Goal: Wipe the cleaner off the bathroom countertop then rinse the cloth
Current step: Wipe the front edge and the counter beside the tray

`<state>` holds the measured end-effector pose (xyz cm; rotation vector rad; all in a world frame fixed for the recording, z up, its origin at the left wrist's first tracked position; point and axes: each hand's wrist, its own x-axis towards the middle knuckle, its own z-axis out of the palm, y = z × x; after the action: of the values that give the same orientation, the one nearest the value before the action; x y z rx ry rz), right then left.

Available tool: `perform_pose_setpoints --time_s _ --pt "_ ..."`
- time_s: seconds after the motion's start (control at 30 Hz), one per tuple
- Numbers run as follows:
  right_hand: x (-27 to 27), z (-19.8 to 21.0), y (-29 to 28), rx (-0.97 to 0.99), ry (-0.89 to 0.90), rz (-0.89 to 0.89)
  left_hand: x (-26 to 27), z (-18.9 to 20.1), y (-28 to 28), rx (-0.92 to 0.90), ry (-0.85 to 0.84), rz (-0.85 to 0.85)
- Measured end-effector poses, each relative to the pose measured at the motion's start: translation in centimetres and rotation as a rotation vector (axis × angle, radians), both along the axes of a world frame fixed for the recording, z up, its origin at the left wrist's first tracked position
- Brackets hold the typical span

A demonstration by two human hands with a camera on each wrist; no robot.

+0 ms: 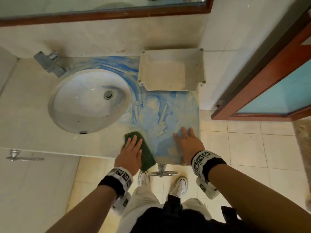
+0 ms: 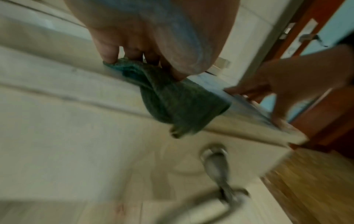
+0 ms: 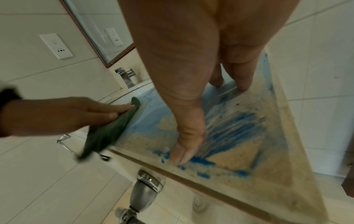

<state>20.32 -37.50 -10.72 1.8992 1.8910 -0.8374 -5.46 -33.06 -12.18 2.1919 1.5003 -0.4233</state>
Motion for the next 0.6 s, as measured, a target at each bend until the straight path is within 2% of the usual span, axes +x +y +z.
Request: perform_pose_setpoints --time_s 0.17,0.3,0.43,0.5,0.6 --pt "0.1 -0.3 -0.2 0.015 -0.010 0.002 1.4 -1.2 7.8 0.032 0.055 0.104" --pt "0.0 0.0 -0.1 0.007 -0.020 0.010 2.3 -0.8 4.3 0.030 0.050 0.130" --pt "0.1 -0.2 0.0 -0.013 -0.005 -0.005 1.1 0.1 -1.5 -0.018 0.028 0.029" --pt "0.1 -0.4 0.0 -0.015 -0.008 -0.007 0.4 0.2 -1.5 -0.015 0.017 0.001" --pt "0.0 -0.6 0.0 -0.007 -0.018 -0.001 -0.1 -0.1 1.5 0.033 0.008 0.038"
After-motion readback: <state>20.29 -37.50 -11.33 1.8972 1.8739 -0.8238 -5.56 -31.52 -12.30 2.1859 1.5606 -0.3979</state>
